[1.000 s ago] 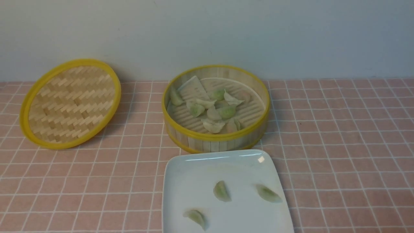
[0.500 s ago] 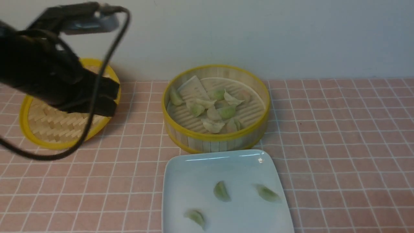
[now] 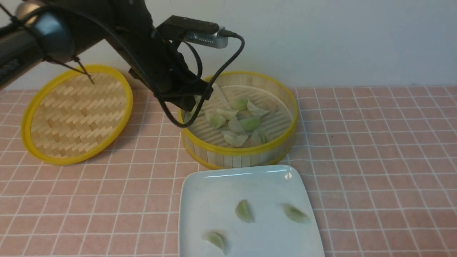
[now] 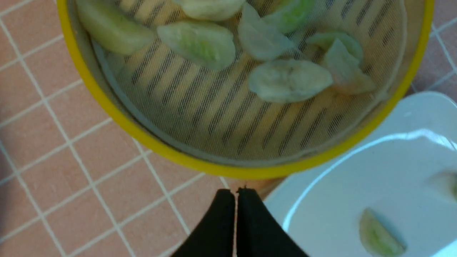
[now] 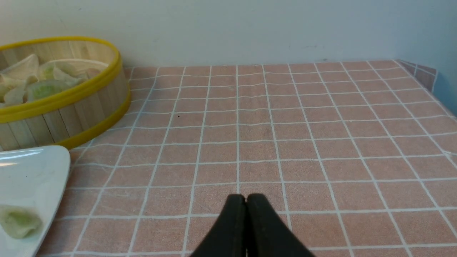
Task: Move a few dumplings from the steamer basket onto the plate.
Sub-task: Use the left arm to grab a dumpling from the steamer
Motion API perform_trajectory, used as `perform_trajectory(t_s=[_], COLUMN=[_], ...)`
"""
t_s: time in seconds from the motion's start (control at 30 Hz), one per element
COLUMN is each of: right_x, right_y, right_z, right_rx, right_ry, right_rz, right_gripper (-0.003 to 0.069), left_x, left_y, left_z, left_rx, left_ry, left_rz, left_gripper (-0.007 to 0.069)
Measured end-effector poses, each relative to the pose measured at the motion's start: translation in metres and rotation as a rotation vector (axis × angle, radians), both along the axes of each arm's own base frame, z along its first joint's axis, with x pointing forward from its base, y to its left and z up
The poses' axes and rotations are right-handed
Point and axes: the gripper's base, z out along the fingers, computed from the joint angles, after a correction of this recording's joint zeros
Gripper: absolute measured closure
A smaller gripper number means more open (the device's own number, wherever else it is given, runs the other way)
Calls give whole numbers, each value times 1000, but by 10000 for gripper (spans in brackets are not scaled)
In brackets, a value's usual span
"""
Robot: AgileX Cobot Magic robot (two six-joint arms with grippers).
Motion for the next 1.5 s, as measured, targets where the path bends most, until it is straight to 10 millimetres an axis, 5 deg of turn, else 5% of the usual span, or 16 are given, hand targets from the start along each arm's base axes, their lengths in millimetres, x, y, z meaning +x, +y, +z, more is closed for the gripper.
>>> perform_trajectory(t_s=[0.17, 0.43, 0.57, 0.87, 1.07, 1.1, 1.33, 1.5], right_x=[0, 0, 0, 0, 0, 0, 0, 0], right_y=[0, 0, 0, 0, 0, 0, 0, 0], right_z=[0, 0, 0, 0, 0, 0, 0, 0], right_rx=[0, 0, 0, 0, 0, 0, 0, 0], right_ry=[0, 0, 0, 0, 0, 0, 0, 0], right_rz=[0, 0, 0, 0, 0, 0, 0, 0], right_gripper=[673, 673, 673, 673, 673, 673, 673, 673], left_x=[32, 64, 71, 78, 78, 78, 74, 66], left_y=[-13, -23, -28, -35, -36, -37, -44, -43], left_z=[-34, -79, -94, -119, -123, -119, -86, -43], left_rx=[2, -16, -21, -3, 3, 7, -2, -16], left_ry=[-12, -113, -136, -156, -142, -135, -85, -68], left_rz=[-70, -70, -61, -82, -90, -100, -149, -166], left_gripper=[505, 138, 76, 123, 348, 427, 418, 418])
